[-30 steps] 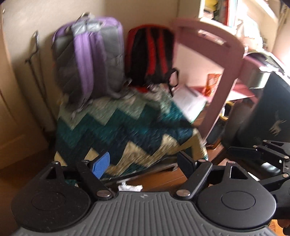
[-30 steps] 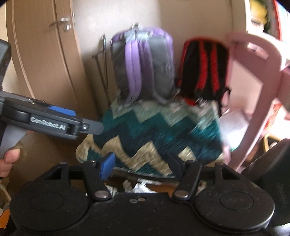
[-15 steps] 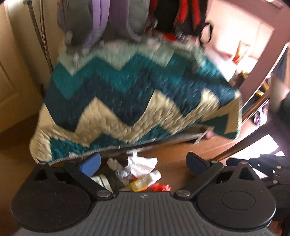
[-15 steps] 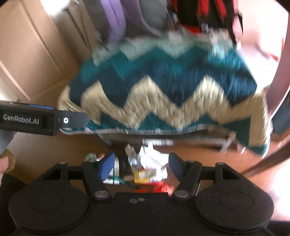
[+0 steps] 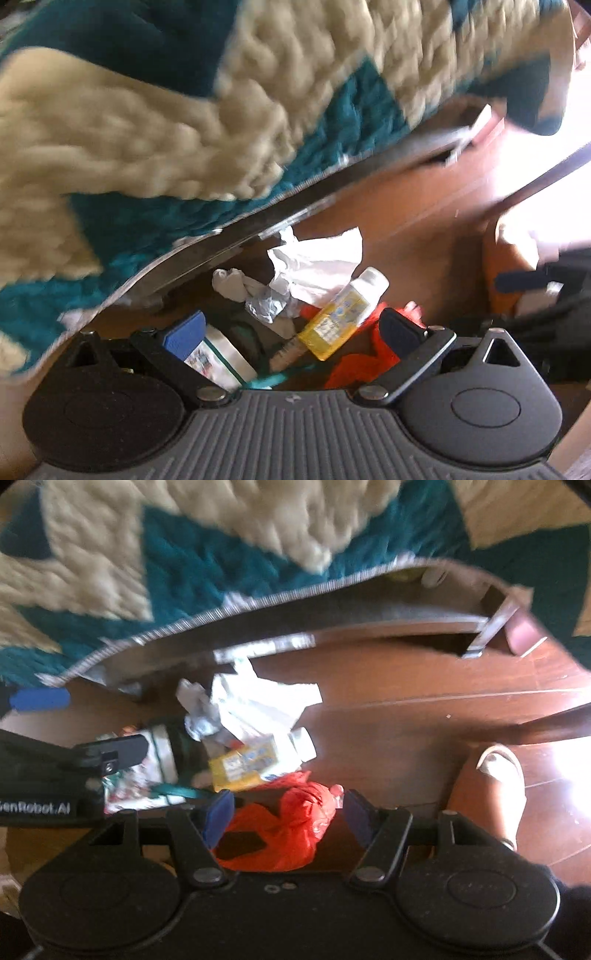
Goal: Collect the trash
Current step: 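Close left tool on yellow drink bottle while right tool closes on red plastic bag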
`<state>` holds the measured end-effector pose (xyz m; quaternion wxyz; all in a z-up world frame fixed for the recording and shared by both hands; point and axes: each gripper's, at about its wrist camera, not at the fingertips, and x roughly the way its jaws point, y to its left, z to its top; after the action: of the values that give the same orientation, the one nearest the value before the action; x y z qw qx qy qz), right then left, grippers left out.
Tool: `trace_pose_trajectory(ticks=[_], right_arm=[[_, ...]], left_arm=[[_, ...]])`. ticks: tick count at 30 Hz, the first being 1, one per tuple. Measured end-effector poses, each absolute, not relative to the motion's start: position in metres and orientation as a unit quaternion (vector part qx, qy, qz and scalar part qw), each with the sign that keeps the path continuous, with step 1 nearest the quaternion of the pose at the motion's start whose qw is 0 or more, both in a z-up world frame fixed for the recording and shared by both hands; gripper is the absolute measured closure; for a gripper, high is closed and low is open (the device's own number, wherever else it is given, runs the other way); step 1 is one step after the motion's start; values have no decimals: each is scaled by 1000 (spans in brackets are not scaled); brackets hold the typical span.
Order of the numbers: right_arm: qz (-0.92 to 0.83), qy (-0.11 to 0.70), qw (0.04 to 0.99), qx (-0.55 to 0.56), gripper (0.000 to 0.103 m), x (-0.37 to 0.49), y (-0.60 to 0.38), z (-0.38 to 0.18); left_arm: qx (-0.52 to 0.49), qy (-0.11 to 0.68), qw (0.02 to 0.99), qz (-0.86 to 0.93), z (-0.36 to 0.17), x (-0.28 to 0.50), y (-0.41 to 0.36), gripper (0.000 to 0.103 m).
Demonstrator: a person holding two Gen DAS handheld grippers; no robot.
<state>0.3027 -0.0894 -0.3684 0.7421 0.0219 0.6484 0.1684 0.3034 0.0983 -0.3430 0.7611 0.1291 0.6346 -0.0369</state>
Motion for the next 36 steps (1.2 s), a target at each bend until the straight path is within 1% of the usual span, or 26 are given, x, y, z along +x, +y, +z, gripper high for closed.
trace_pose_trajectory(ticks=[4, 13, 16, 24, 26, 28, 31, 33, 34, 35, 36], right_arm=[[173, 676, 716, 14, 38, 307, -87, -410], [178, 730, 660, 1, 38, 311, -76, -479], [187, 737, 649, -27, 38, 308, -70, -500], [174, 751, 637, -24, 39, 318, -70, -532], [174, 752, 635, -21, 39, 320, -71, -537], [182, 751, 634, -22, 40, 320, -70, -541], [196, 749, 633, -32, 40, 317, -69, -545], [202, 746, 634, -37, 40, 315, -65, -545], [207, 744, 635, -38, 41, 315, -63, -545], [211, 742, 635, -40, 46, 316, -60, -544], [218, 740, 635, -41, 51, 316, -58, -543]], left_arm=[[156, 639, 750, -69, -379, 306, 103, 2], [197, 664, 706, -152, -454, 294, 94, 2], [184, 673, 700, -154, -473, 296, 96, 2], [163, 685, 694, -154, -510, 306, 102, 4], [149, 690, 691, -157, -516, 308, 103, 11], [132, 697, 687, -156, -523, 310, 105, 14], [127, 700, 683, -168, -528, 311, 105, 16], [129, 700, 681, -175, -531, 310, 103, 22], [128, 701, 679, -180, -532, 309, 101, 30], [128, 701, 677, -184, -533, 308, 99, 36], [129, 701, 676, -184, -534, 308, 94, 37]])
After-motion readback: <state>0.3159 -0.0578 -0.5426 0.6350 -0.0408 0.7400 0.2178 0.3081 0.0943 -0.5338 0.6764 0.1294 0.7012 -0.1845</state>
